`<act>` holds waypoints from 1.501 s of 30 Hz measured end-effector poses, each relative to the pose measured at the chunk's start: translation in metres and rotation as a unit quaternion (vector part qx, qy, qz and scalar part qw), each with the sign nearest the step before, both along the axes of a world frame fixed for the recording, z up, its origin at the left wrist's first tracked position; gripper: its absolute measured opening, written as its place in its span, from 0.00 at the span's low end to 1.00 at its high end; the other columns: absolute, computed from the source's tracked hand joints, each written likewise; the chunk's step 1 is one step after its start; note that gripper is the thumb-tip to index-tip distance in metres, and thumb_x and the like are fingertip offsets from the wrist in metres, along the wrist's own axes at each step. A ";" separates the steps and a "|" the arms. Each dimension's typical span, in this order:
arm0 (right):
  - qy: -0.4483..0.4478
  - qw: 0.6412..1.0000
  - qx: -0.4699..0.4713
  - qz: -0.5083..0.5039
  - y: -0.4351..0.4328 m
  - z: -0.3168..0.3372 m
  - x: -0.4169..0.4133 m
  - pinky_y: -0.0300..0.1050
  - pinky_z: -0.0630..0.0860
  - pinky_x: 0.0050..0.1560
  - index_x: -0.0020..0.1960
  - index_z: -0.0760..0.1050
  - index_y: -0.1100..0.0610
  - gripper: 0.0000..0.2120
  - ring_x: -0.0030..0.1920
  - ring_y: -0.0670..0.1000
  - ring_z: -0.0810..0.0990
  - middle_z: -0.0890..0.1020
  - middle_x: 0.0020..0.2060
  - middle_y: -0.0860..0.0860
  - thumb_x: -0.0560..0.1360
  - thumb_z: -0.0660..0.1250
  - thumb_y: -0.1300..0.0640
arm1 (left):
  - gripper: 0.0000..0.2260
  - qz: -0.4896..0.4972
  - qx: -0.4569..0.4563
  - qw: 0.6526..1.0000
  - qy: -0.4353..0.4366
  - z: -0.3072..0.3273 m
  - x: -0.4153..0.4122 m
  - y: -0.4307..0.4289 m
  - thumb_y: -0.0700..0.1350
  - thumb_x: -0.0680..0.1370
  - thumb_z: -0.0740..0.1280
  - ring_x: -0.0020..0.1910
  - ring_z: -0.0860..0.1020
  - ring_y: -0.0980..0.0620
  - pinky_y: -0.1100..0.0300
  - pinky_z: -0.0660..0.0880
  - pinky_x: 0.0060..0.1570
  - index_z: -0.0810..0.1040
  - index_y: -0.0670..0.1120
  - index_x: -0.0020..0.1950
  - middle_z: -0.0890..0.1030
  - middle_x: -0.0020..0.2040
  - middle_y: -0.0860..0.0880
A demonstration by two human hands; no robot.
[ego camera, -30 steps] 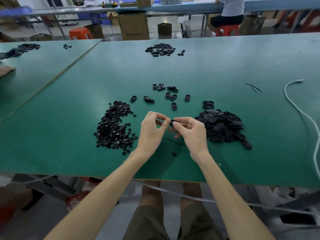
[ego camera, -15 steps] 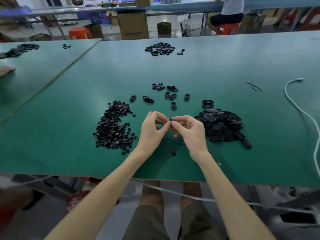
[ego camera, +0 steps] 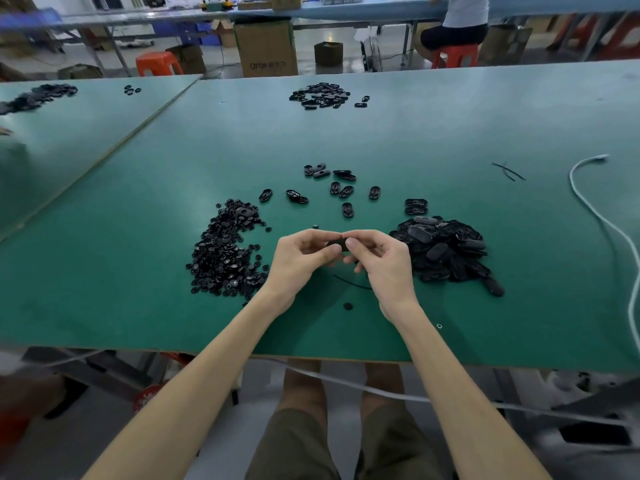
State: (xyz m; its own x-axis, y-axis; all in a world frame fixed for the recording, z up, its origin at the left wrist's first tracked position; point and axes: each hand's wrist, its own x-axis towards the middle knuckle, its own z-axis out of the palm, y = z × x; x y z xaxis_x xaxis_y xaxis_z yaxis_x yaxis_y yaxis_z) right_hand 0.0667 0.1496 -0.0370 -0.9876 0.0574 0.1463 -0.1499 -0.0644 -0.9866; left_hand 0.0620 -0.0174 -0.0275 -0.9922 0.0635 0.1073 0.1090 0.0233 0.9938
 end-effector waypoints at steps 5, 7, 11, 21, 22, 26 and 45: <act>-0.006 1.000 -0.001 -0.011 0.001 -0.002 -0.002 0.40 0.77 0.36 0.49 0.85 0.55 0.03 0.35 0.49 0.84 0.87 0.38 0.53 0.79 0.74 0.62 | 0.09 -0.020 -0.005 1.000 -0.013 0.002 -0.001 -0.002 0.37 0.76 0.76 0.40 0.83 0.50 0.60 0.80 0.47 0.85 0.40 0.56 0.87 0.45 0.42; -0.004 1.000 -0.002 -0.011 0.001 -0.002 -0.002 0.39 0.76 0.35 0.48 0.85 0.55 0.03 0.34 0.49 0.83 0.87 0.36 0.53 0.78 0.74 0.62 | 0.08 -0.024 -0.006 1.000 -0.016 0.002 -0.002 -0.002 0.37 0.76 0.76 0.40 0.82 0.48 0.57 0.81 0.49 0.85 0.41 0.55 0.87 0.45 0.42; -0.001 1.000 0.000 -0.009 0.000 -0.002 -0.003 0.38 0.75 0.34 0.46 0.85 0.56 0.04 0.33 0.48 0.82 0.86 0.35 0.53 0.78 0.75 0.63 | 0.08 -0.032 -0.009 0.999 -0.019 0.001 -0.003 -0.005 0.39 0.75 0.77 0.39 0.82 0.49 0.57 0.81 0.49 0.86 0.42 0.54 0.87 0.45 0.42; -0.005 1.000 0.006 0.003 0.002 -0.003 -0.001 0.38 0.74 0.33 0.46 0.85 0.56 0.04 0.32 0.47 0.81 0.86 0.34 0.52 0.77 0.75 0.64 | 0.06 -0.028 -0.016 0.999 -0.033 -0.001 -0.003 -0.004 0.38 0.76 0.76 0.39 0.82 0.49 0.56 0.81 0.52 0.84 0.41 0.52 0.86 0.42 0.43; -0.004 1.000 0.011 0.004 0.002 -0.003 -0.001 0.38 0.74 0.33 0.46 0.85 0.56 0.04 0.32 0.47 0.81 0.86 0.34 0.52 0.77 0.75 0.64 | 0.06 -0.026 -0.017 0.999 -0.035 -0.001 -0.003 -0.003 0.37 0.76 0.76 0.39 0.82 0.49 0.57 0.81 0.52 0.83 0.40 0.52 0.86 0.42 0.43; 0.001 1.000 0.030 0.005 0.002 -0.003 -0.001 0.37 0.74 0.31 0.47 0.85 0.56 0.04 0.31 0.47 0.81 0.87 0.34 0.53 0.77 0.75 0.64 | 0.04 -0.007 -0.034 0.999 -0.034 0.002 -0.002 0.001 0.34 0.77 0.74 0.40 0.84 0.49 0.55 0.81 0.54 0.82 0.41 0.48 0.86 0.44 0.38; -0.002 0.999 0.039 -0.007 0.003 -0.004 0.000 0.38 0.74 0.31 0.47 0.85 0.55 0.04 0.31 0.47 0.81 0.87 0.35 0.54 0.78 0.75 0.63 | 0.08 -0.020 -0.021 1.000 -0.013 -0.001 -0.002 -0.002 0.34 0.76 0.76 0.42 0.83 0.46 0.51 0.82 0.53 0.83 0.35 0.53 0.86 0.46 0.38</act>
State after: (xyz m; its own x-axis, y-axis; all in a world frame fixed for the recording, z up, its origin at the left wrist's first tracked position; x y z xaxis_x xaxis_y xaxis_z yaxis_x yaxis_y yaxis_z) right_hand 0.0664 0.1523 -0.0414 -0.9874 0.0606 0.1462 -0.1455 0.0157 -0.9892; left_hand 0.0599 -0.0194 -0.0289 -0.9912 0.1070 0.0779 0.0847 0.0603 0.9946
